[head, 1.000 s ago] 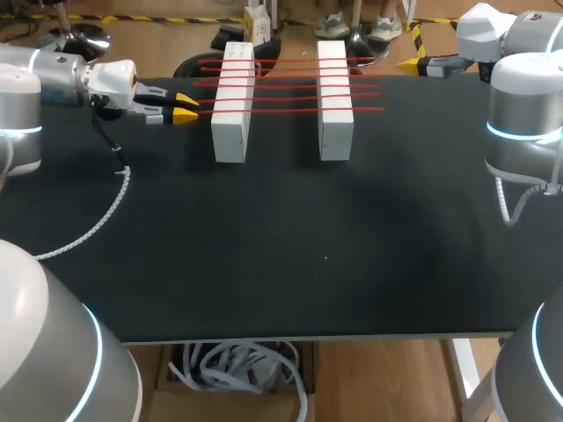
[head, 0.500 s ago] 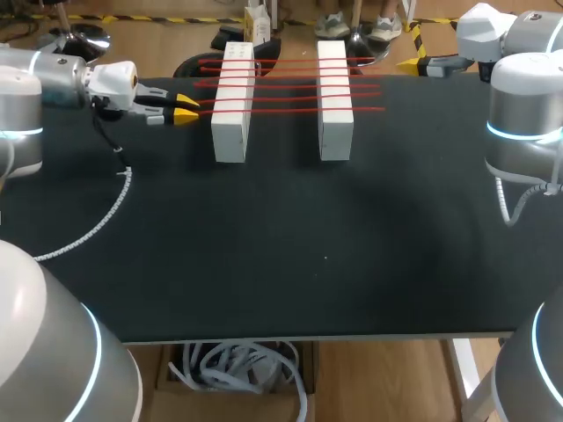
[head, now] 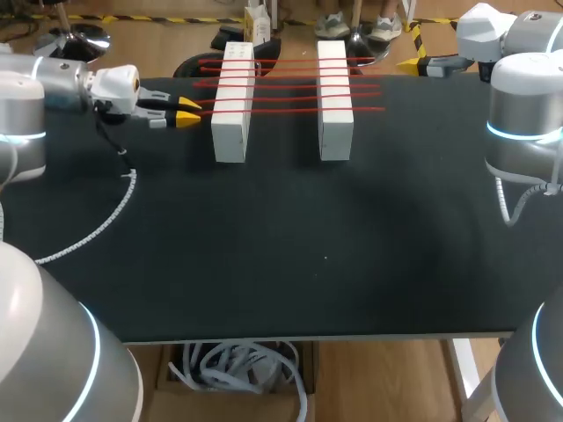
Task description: Grab the tape and strap the tape.
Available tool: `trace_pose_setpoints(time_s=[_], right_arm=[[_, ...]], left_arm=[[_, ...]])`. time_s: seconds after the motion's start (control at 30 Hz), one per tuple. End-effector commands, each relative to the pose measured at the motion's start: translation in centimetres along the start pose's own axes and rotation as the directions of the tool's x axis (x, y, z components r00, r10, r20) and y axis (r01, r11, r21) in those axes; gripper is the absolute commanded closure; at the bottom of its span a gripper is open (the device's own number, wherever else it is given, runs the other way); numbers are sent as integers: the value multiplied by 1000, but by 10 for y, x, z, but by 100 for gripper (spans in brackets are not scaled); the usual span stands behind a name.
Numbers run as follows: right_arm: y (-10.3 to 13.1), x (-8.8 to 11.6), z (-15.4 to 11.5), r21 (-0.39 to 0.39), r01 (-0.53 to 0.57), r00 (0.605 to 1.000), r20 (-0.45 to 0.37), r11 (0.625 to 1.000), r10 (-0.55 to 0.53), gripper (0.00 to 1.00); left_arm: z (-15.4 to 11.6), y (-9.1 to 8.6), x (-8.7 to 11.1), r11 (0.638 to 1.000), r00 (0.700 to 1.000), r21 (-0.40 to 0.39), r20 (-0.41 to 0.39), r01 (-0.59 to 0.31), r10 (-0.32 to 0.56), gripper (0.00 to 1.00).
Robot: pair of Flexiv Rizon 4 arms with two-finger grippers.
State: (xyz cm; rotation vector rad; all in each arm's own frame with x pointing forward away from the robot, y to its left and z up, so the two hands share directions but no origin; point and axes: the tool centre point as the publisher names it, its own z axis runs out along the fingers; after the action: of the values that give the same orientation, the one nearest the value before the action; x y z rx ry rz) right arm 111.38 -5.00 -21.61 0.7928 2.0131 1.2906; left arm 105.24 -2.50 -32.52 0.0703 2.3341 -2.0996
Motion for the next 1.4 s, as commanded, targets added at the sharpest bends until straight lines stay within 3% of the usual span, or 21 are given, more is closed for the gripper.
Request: trace_pose_setpoints(time_s=[0.03,0.8,0.97,1.13,1.3,1.4], right_arm=[[0,0,0,0,0,1000,0,1000,0,0],[0,0,0,0,0,1000,0,1000,0,0],[0,0,0,0,0,1000,0,1000,0,0],[0,0,0,0,0,1000,0,1000,0,0],[0,0,0,0,0,1000,0,1000,0,0],[0,0,0,0,0,1000,0,1000,0,0]], left_arm=[[0,4,-2,1000,1000,9,-7,-2,2,83],[-4,4,-4,1000,1000,18,9,-5,5,85],[-1,3,-3,1000,1000,24,7,-6,6,93],[-1,4,-1,1000,1000,23,5,-3,3,82],[-2,4,0,1000,1000,21,9,-2,2,82],[-3,4,1,1000,1000,21,12,-2,2,89]])
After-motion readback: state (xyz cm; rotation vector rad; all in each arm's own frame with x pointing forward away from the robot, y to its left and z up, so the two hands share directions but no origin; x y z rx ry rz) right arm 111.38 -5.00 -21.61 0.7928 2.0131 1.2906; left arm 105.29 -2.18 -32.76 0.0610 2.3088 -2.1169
